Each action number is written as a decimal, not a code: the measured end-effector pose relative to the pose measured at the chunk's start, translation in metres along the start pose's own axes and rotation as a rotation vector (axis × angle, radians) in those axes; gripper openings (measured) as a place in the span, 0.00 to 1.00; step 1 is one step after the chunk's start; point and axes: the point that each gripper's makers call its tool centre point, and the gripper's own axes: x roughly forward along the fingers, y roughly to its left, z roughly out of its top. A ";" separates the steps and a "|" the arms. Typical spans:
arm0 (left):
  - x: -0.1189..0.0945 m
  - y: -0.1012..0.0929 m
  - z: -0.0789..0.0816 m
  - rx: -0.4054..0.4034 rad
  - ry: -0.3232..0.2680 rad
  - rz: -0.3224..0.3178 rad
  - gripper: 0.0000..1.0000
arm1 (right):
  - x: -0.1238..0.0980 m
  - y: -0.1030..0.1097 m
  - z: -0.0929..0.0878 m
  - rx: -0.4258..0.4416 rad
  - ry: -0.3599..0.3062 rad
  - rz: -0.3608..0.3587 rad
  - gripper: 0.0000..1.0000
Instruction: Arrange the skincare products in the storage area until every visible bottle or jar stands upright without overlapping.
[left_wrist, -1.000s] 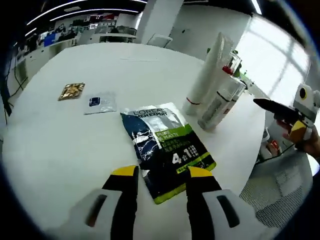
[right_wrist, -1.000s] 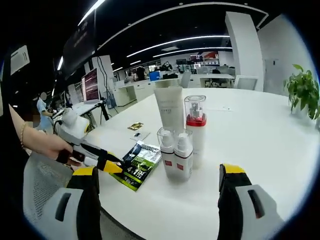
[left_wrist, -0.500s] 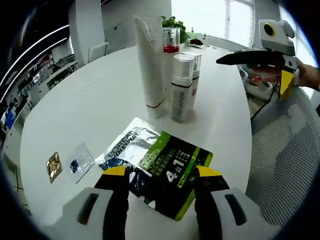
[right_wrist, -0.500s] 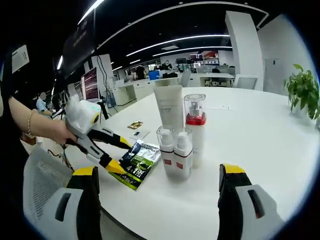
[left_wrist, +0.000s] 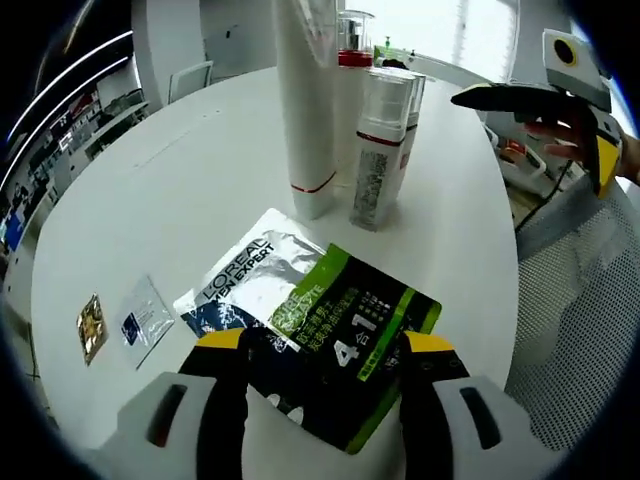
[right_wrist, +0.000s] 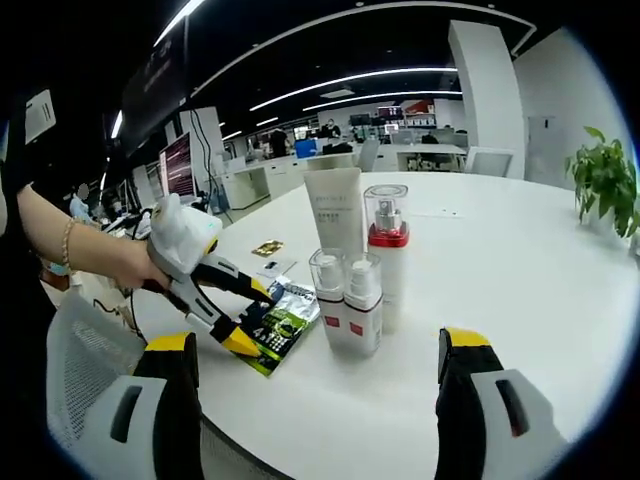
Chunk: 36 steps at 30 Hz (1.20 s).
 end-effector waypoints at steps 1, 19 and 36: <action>0.000 -0.001 0.002 -0.002 0.001 0.001 0.54 | 0.000 0.000 0.000 0.000 0.001 -0.001 1.00; 0.006 0.006 0.009 -0.028 -0.006 0.024 0.54 | 0.002 0.002 -0.003 -0.002 0.014 0.001 1.00; 0.004 0.007 0.008 -0.035 -0.011 0.003 0.58 | 0.003 0.005 -0.003 -0.020 0.017 0.008 1.00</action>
